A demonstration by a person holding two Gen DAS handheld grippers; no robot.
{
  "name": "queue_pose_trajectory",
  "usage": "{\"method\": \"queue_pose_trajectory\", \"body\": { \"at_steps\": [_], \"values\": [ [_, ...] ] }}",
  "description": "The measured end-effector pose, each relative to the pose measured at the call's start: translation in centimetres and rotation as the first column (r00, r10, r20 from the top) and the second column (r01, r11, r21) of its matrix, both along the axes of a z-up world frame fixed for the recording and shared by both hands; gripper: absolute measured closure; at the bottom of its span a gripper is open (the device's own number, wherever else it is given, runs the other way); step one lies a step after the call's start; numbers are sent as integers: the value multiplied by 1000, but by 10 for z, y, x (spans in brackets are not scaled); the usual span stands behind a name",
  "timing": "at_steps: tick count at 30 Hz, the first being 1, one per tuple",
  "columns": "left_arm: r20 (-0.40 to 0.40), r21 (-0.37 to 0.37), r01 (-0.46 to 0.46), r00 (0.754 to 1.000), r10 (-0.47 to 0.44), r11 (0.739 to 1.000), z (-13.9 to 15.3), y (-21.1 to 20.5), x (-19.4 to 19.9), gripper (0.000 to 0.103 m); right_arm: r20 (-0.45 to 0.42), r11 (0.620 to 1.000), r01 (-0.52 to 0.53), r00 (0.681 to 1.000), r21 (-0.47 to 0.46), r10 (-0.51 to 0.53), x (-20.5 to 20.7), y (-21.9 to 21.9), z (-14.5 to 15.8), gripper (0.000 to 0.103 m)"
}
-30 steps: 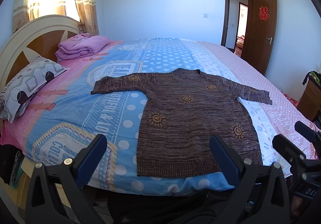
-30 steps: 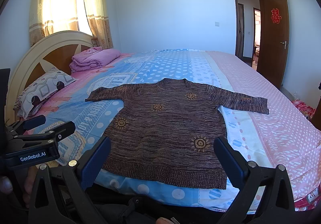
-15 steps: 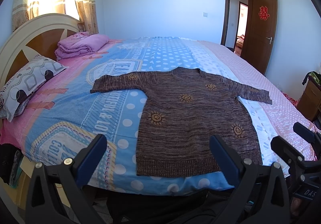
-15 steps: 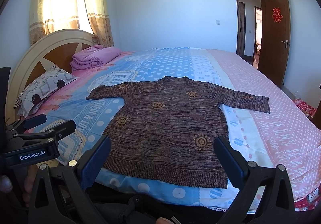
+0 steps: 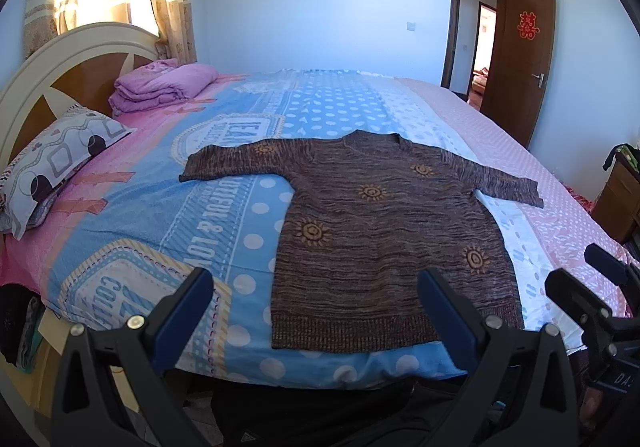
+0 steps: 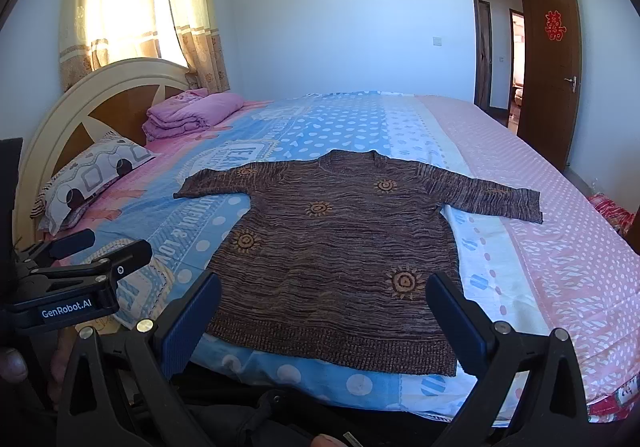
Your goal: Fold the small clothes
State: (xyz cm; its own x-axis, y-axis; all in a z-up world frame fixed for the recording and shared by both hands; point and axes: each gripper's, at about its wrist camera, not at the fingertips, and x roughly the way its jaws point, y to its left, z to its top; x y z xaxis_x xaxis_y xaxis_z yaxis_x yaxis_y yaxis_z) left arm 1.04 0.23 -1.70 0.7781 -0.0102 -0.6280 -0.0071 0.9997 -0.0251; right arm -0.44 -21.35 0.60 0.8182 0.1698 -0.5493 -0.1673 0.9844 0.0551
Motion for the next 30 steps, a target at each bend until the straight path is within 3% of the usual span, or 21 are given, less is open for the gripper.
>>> {"method": "queue_pose_trajectory", "body": {
  "at_steps": [10,17,30],
  "values": [
    [-34,0,15,999,-15,1000,-4,1,11,0,-8,999,-39,999,20,39,8,-5,-2,1],
    [-24,48,-34,999,35,998,-8,12,34,0,-38,1000,22,999,17,-22,33,-30,-13,1],
    [-54,170,-50,997,60,984,-32,7,143,0,-146,977,210,968,39,-202,130,-134,-55,1]
  ]
}}
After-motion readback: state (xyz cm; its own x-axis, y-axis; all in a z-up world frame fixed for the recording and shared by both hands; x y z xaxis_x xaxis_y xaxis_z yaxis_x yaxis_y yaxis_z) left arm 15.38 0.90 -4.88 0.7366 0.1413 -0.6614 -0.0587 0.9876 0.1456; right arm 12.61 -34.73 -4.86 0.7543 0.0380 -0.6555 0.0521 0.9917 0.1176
